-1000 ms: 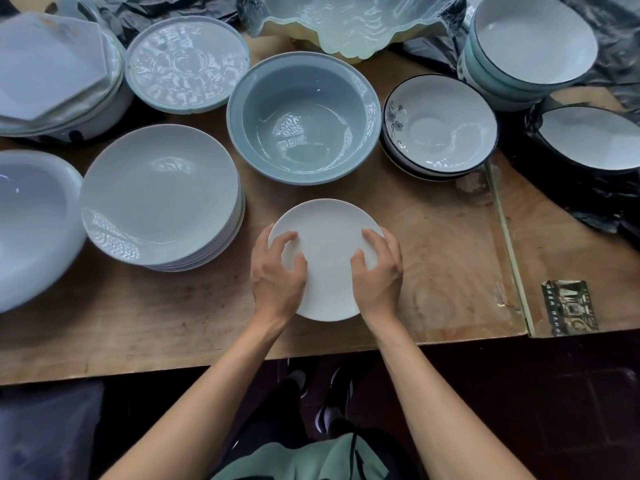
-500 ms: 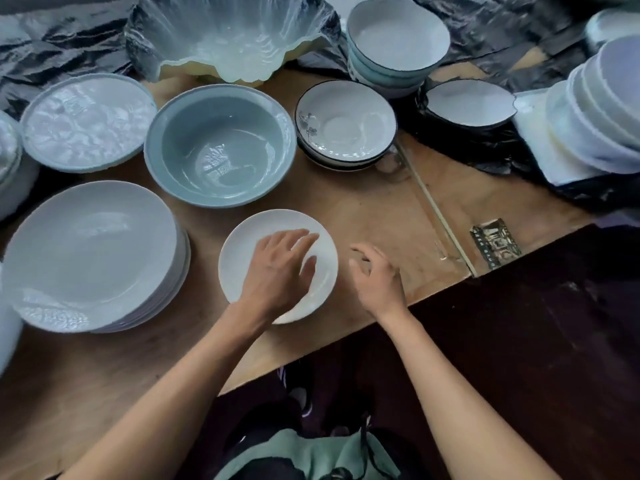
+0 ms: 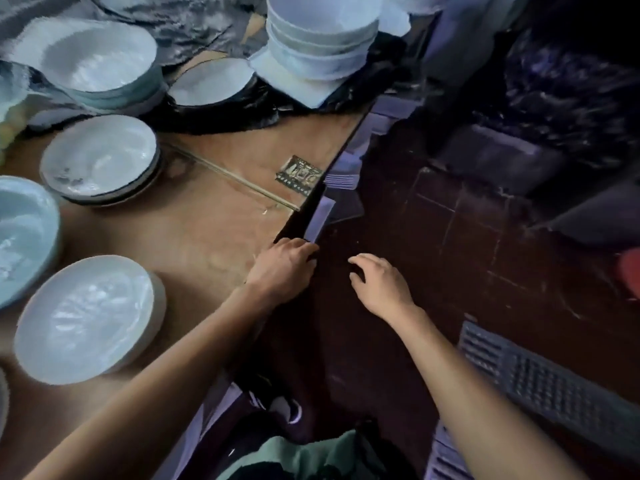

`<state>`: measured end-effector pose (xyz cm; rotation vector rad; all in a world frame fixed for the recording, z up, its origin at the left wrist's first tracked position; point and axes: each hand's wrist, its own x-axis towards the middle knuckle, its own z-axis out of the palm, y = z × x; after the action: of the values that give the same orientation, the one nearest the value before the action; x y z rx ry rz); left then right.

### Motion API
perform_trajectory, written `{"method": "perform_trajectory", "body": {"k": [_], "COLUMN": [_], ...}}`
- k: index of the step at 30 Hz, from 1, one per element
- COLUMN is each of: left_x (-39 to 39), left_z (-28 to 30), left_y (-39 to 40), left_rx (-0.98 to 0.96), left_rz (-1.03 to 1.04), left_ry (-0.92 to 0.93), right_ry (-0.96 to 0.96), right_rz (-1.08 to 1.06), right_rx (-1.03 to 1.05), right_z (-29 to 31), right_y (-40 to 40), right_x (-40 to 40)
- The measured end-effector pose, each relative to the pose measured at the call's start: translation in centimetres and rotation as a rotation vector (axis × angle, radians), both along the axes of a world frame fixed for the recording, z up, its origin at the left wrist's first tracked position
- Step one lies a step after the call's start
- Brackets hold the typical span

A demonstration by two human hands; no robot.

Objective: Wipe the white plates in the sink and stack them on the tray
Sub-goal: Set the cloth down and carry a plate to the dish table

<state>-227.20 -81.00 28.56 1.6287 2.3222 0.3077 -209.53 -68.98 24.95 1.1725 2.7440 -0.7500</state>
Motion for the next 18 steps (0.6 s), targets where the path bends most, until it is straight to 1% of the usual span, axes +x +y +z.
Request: {"method": "perform_trajectory", "body": {"k": [6,13,18], "left_x": [13.4,29.4,41.6], "left_z": [1.0,2.8,3.8], "left_y": [8.0,15.2,19.7], "left_rx": [-0.017,0.016,0.017], "left_rz": [-0.16,-0.343,-0.579], "left_ry": [-0.026,-0.088,-0.05], "right_ry": [0.002,0.004,0.018], "right_rz": [-0.187,-0.393,-0.621], "right_rx": [0.055,0.113,0.106], "right_z": [1.5,4.4,5.4], "right_y": [4.4,6.1,5.3], "right_x": [15.9,33.9,45.5]}}
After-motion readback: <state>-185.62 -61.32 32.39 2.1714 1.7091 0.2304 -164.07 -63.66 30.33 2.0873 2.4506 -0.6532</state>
